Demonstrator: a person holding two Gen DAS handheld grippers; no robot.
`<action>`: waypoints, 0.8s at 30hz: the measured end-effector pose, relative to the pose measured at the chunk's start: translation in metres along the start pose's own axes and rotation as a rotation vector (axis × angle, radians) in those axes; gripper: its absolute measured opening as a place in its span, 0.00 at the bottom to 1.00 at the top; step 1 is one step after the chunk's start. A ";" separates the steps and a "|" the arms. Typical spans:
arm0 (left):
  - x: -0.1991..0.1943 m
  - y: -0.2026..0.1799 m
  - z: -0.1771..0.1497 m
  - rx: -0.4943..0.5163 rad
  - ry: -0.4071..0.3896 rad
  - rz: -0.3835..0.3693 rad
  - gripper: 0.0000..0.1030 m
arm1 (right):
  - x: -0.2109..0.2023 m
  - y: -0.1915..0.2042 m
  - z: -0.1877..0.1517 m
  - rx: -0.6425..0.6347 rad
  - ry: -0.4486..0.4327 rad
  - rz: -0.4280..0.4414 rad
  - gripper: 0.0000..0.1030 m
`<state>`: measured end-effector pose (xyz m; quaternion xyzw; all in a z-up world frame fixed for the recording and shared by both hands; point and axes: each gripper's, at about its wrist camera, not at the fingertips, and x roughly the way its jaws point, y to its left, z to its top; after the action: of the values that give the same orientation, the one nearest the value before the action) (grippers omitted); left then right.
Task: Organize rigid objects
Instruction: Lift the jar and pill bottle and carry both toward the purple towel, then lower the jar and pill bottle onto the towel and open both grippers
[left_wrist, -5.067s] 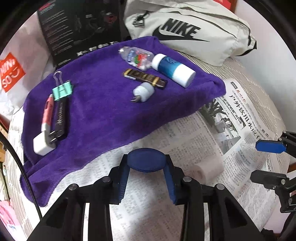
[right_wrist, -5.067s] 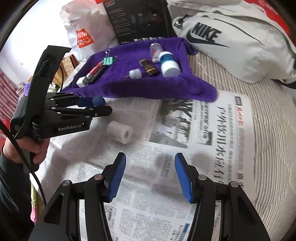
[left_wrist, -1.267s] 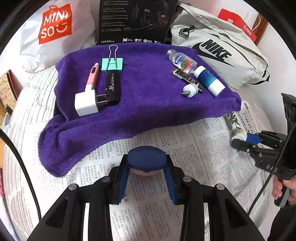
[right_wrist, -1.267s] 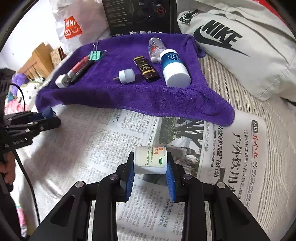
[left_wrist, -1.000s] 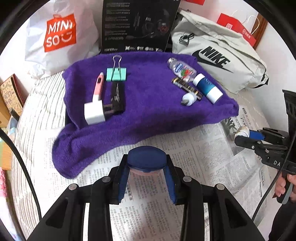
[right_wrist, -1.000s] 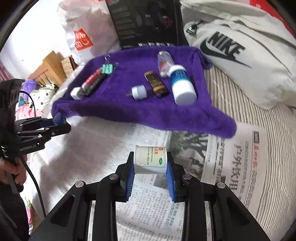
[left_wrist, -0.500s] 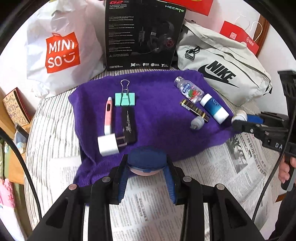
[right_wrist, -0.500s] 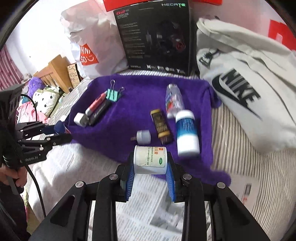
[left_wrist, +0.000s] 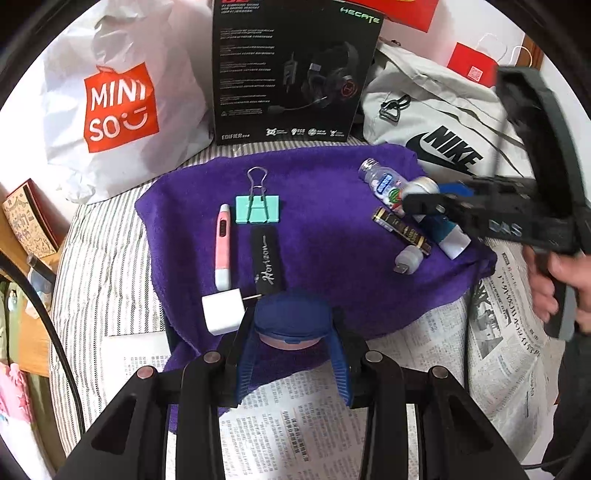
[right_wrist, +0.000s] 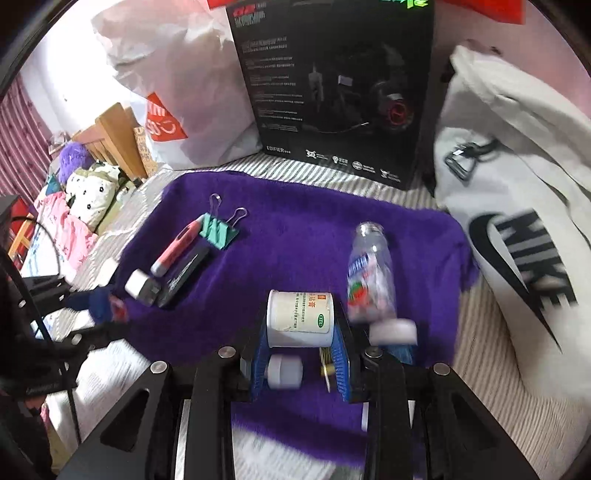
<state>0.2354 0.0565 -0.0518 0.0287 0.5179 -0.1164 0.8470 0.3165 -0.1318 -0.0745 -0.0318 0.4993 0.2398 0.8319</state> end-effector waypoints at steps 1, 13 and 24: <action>0.001 0.002 0.000 -0.005 0.002 0.001 0.33 | 0.008 0.001 0.006 -0.008 0.007 -0.006 0.30; 0.015 0.011 -0.002 -0.020 0.030 -0.014 0.33 | 0.073 -0.004 0.032 -0.014 0.083 -0.071 0.30; 0.015 0.015 -0.004 -0.037 0.040 -0.018 0.33 | 0.083 -0.002 0.037 -0.058 0.076 -0.087 0.31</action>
<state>0.2423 0.0688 -0.0682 0.0108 0.5369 -0.1137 0.8359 0.3798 -0.0928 -0.1263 -0.0866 0.5217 0.2165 0.8206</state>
